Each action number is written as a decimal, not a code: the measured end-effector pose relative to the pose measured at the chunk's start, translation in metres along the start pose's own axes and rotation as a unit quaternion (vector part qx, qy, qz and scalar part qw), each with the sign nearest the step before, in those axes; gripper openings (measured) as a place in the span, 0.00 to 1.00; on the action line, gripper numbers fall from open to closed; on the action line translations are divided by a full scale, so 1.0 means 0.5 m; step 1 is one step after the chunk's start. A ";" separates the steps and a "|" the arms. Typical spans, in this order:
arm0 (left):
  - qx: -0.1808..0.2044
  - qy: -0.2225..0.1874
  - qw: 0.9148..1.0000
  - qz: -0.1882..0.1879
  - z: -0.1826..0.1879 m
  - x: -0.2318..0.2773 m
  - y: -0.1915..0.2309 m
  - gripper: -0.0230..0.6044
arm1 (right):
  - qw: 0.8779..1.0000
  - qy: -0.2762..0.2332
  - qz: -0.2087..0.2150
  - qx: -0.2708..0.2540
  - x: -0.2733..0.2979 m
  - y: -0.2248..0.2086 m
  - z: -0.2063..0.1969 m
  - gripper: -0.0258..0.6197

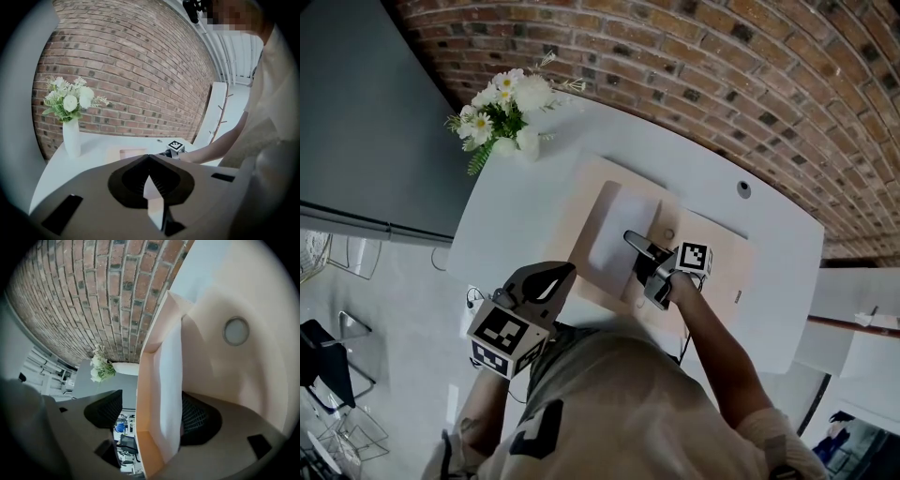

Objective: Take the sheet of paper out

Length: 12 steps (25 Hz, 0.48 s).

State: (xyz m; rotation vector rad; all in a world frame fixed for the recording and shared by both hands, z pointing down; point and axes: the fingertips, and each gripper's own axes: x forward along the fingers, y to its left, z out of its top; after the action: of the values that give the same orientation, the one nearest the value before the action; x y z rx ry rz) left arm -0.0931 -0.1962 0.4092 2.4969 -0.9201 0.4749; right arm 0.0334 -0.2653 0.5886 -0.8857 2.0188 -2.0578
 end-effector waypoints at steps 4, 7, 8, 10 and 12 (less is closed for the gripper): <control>0.003 -0.002 1.000 -0.002 0.003 0.003 0.001 0.06 | 1.000 -0.007 0.002 0.010 0.012 0.000 0.005 0.63; 0.002 -0.001 1.000 -0.003 0.004 0.002 0.002 0.06 | 1.000 -0.009 -0.001 0.011 0.017 -0.003 0.013 0.63; 0.000 0.002 1.000 -0.003 0.002 0.001 0.001 0.06 | 1.000 -0.008 -0.003 0.009 0.019 -0.002 0.013 0.62; -0.003 0.006 1.000 -0.003 -0.002 -0.002 0.001 0.06 | 1.000 -0.002 -0.011 -0.003 0.021 -0.002 0.012 0.60; -0.005 0.008 1.000 -0.003 -0.004 -0.005 0.000 0.06 | 1.000 0.000 -0.022 -0.016 0.020 -0.008 0.014 0.53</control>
State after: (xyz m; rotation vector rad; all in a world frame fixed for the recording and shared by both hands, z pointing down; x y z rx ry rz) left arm -0.0951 -0.1940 0.4098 2.4827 -0.9075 0.4877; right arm 0.0296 -0.2760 0.5950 -0.9435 2.0565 -2.0541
